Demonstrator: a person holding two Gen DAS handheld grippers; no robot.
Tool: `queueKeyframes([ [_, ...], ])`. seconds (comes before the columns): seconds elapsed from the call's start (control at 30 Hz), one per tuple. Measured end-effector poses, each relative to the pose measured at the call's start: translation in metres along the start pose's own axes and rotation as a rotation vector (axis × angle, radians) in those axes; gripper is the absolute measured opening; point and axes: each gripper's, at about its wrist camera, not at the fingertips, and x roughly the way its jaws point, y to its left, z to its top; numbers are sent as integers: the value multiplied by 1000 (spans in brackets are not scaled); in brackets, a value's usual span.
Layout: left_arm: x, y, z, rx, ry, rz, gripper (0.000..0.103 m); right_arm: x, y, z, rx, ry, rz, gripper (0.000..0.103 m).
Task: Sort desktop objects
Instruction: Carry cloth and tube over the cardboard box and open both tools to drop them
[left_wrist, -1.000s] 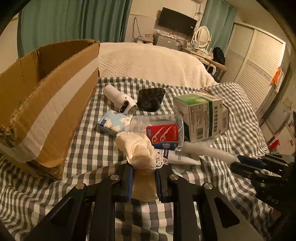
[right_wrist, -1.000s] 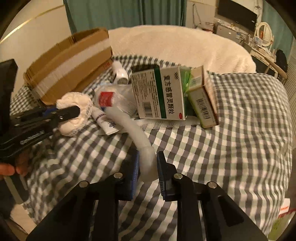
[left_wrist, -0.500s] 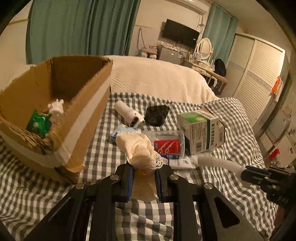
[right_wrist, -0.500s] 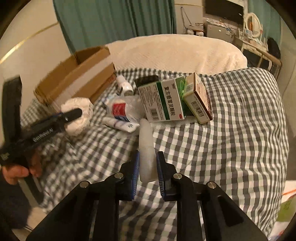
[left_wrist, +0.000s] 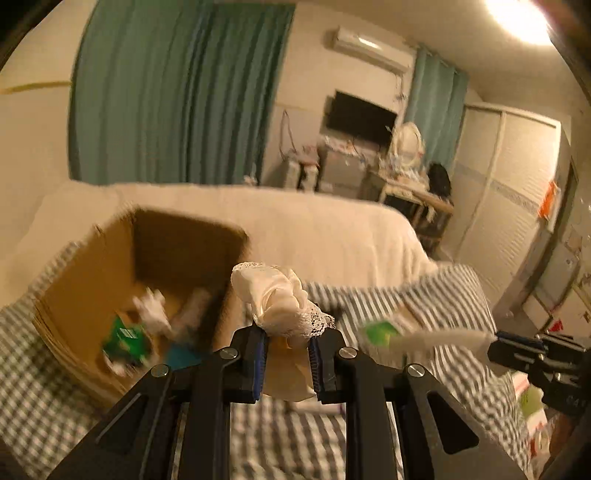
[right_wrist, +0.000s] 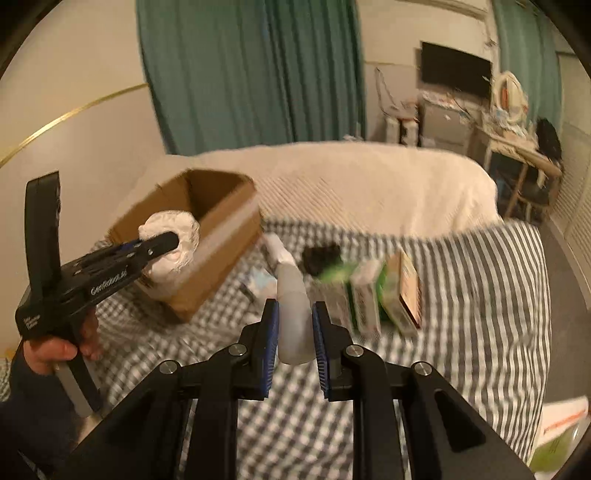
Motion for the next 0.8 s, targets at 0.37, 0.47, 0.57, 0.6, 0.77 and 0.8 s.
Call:
queueKeyframes([
  [0.37,12,114,60,-144,-71,124,19,52,83,101,-132,-96,162,17],
  [0.47,34,141,41,-186,-38,154,19,91,106,114,-132,-69,201,17],
  [0.57,60,160,22,-195,24,141,19,135,126,115,-139,-12,225,18],
  [0.6,66,163,18,-190,41,146,19,147,131,114,-144,6,224,18],
  [0.77,79,173,6,-177,99,145,41,196,149,102,-127,54,217,18],
  [0.8,80,173,7,-175,100,143,57,198,149,103,-123,58,216,19],
])
